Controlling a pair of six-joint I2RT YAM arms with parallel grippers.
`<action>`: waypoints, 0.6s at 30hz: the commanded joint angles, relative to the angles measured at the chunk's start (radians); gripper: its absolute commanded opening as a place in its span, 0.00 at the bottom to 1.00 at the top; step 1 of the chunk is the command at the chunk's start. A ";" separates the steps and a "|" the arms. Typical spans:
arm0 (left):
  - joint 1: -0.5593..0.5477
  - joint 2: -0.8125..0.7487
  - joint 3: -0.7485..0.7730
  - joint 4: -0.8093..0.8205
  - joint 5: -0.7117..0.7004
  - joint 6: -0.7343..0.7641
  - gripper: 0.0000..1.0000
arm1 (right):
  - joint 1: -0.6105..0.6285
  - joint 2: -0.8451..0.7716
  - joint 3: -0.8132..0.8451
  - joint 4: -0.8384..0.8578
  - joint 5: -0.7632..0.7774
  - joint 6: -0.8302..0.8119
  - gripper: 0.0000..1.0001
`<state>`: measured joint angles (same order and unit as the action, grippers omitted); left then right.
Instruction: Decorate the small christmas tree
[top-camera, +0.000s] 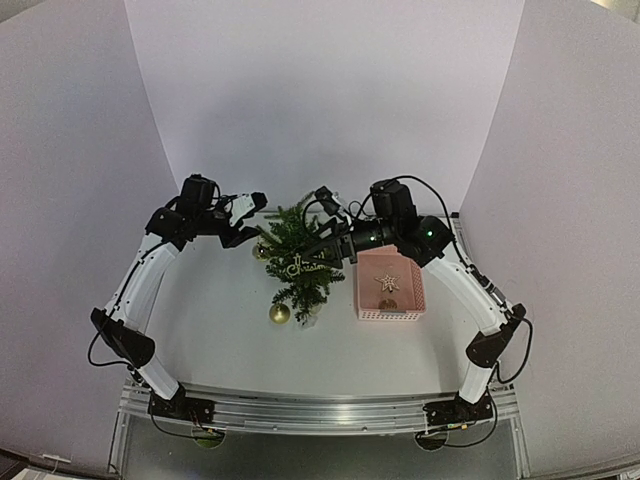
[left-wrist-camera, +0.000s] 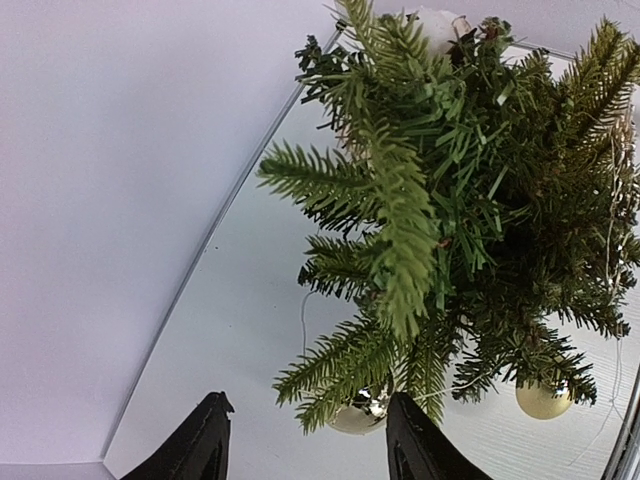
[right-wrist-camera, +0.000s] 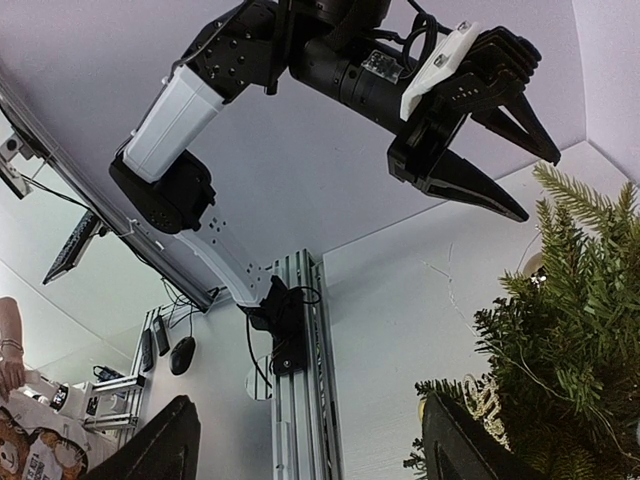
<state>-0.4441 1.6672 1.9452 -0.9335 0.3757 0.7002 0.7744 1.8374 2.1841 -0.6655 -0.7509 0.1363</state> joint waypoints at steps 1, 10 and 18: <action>0.027 -0.042 0.055 0.027 0.002 -0.064 0.56 | -0.017 -0.004 0.015 0.021 0.067 0.023 0.74; 0.124 -0.148 -0.047 0.110 -0.010 -0.280 0.74 | -0.193 -0.062 -0.041 0.025 0.355 0.195 0.74; 0.290 -0.257 -0.295 0.280 -0.026 -0.529 0.79 | -0.356 -0.170 -0.241 0.021 0.568 0.281 0.80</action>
<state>-0.2251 1.4773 1.7885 -0.7866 0.3634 0.3584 0.4816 1.7634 2.0354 -0.6503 -0.3384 0.3430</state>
